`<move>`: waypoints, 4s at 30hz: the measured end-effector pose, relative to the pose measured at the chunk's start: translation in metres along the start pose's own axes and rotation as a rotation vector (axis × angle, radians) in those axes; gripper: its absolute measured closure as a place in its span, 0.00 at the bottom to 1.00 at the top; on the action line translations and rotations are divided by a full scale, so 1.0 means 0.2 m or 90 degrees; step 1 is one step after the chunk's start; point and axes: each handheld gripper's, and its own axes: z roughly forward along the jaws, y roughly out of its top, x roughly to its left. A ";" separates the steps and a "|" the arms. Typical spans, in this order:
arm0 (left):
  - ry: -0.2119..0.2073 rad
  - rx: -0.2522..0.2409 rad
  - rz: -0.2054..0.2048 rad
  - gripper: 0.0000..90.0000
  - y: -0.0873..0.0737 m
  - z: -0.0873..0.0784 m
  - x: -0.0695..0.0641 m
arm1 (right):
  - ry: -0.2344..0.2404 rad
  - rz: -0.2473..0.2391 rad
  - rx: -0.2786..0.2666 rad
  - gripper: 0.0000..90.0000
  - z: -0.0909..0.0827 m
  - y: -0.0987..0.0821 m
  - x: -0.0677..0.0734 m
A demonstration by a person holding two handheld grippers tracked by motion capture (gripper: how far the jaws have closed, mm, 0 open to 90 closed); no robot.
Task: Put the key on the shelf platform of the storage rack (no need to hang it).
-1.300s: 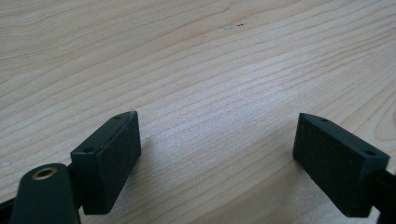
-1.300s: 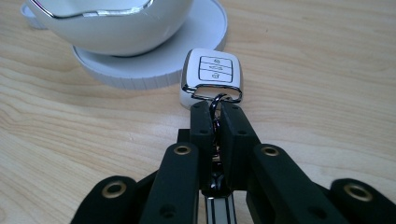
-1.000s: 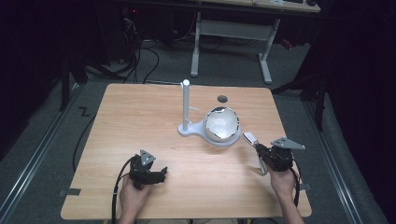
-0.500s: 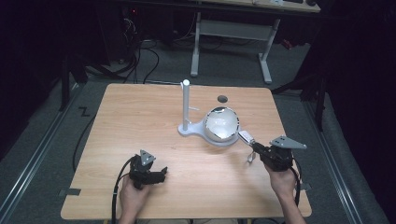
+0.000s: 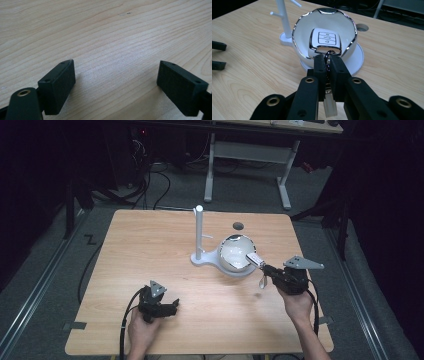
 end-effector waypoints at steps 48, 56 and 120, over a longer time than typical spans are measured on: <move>0.000 0.000 0.000 0.17 0.00 0.00 0.00 | 0.042 -0.029 0.015 0.94 0.33 0.33 0.00; 0.000 0.000 0.000 0.17 0.00 0.00 0.00 | 0.041 -0.024 0.040 0.94 0.37 0.26 -0.02; 0.000 0.000 0.000 0.17 0.00 0.00 0.00 | -0.028 0.072 0.036 0.79 0.43 0.18 -0.20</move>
